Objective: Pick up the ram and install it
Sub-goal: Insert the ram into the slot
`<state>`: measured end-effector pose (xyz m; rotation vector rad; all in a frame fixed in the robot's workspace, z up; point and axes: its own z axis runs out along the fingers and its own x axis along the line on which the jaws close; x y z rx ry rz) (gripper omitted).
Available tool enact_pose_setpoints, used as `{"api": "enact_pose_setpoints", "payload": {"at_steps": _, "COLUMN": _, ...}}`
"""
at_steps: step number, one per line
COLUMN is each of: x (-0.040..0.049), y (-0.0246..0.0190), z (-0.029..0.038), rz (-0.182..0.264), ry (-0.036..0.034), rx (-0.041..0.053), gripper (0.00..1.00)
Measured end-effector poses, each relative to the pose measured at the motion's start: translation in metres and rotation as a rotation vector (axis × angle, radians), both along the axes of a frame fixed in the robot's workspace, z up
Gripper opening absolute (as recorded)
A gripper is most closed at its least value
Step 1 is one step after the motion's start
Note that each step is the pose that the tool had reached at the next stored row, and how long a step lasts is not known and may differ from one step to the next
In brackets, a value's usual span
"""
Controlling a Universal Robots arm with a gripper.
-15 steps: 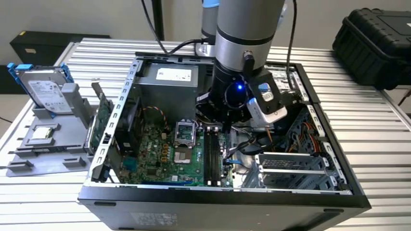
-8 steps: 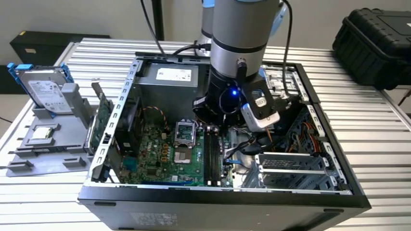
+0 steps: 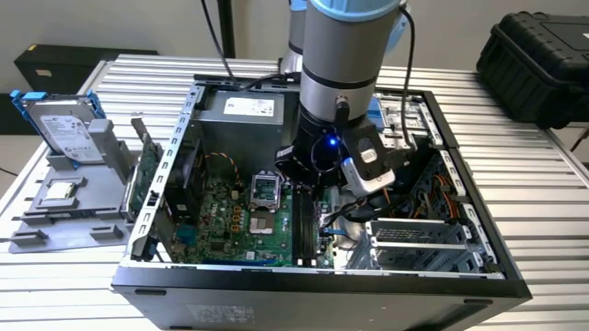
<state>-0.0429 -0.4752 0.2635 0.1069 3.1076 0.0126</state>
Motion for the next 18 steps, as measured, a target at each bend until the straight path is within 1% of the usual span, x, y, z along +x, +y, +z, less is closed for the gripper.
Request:
{"api": "enact_pose_setpoints", "payload": {"at_steps": 2, "x": 0.0000, "y": 0.0000, "z": -0.0029, "rz": -0.001, "ry": 0.0042, "rx": 0.0000, "gripper": 0.00}}
{"api": "enact_pose_setpoints", "payload": {"at_steps": 3, "x": 0.0000, "y": 0.0000, "z": -0.0041, "rz": -0.001, "ry": 0.0049, "rx": 0.0000, "gripper": 0.00}}
{"api": "enact_pose_setpoints", "payload": {"at_steps": 8, "x": 0.0001, "y": 0.0001, "z": -0.0052, "rz": -0.001, "ry": 0.0049, "rx": 0.0002, "gripper": 0.00}}
{"api": "enact_pose_setpoints", "payload": {"at_steps": 12, "x": 0.0004, "y": 0.0001, "z": -0.0117, "rz": -0.001, "ry": 0.0056, "rx": -0.0002, "gripper": 0.00}}
{"api": "enact_pose_setpoints", "payload": {"at_steps": 14, "x": 0.0009, "y": 0.0001, "z": -0.0153, "rz": 0.000, "ry": 0.0072, "rx": -0.0003, "gripper": 0.00}}
{"api": "enact_pose_setpoints", "payload": {"at_steps": 18, "x": 0.0013, "y": 0.0001, "z": -0.0223, "rz": 0.004, "ry": 0.0074, "rx": -0.0002, "gripper": 0.00}}
